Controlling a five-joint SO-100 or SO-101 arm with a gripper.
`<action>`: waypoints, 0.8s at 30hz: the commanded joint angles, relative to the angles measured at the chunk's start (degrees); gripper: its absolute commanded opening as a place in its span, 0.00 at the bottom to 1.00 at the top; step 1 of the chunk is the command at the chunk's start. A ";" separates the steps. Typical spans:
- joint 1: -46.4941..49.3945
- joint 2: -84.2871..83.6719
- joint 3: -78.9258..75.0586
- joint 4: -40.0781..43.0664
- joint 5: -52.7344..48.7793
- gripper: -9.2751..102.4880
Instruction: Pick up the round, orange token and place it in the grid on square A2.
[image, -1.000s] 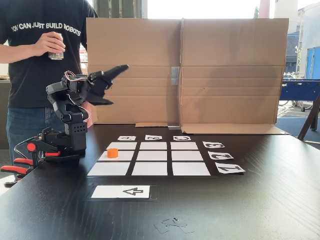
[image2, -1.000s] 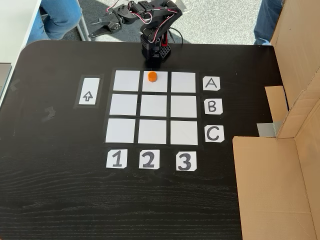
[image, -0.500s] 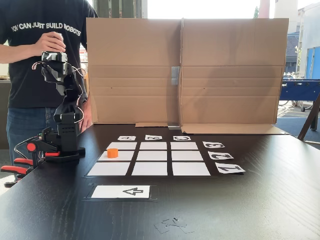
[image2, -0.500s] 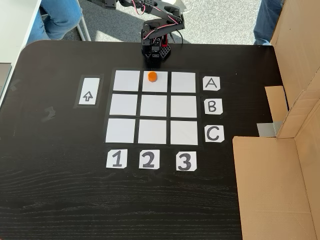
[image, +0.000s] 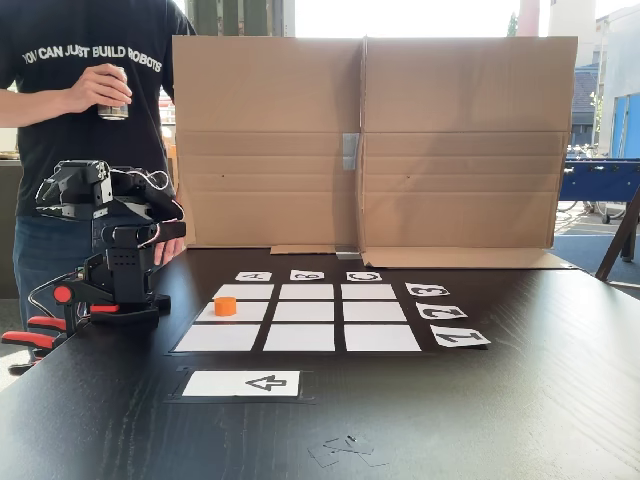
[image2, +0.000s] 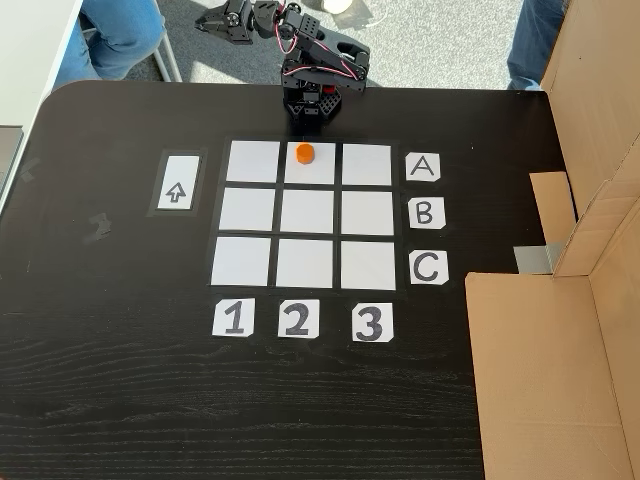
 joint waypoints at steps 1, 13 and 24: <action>0.62 2.20 3.08 1.49 -1.41 0.08; 2.90 2.20 12.39 2.02 -6.15 0.08; 3.43 2.29 12.74 1.85 -6.33 0.08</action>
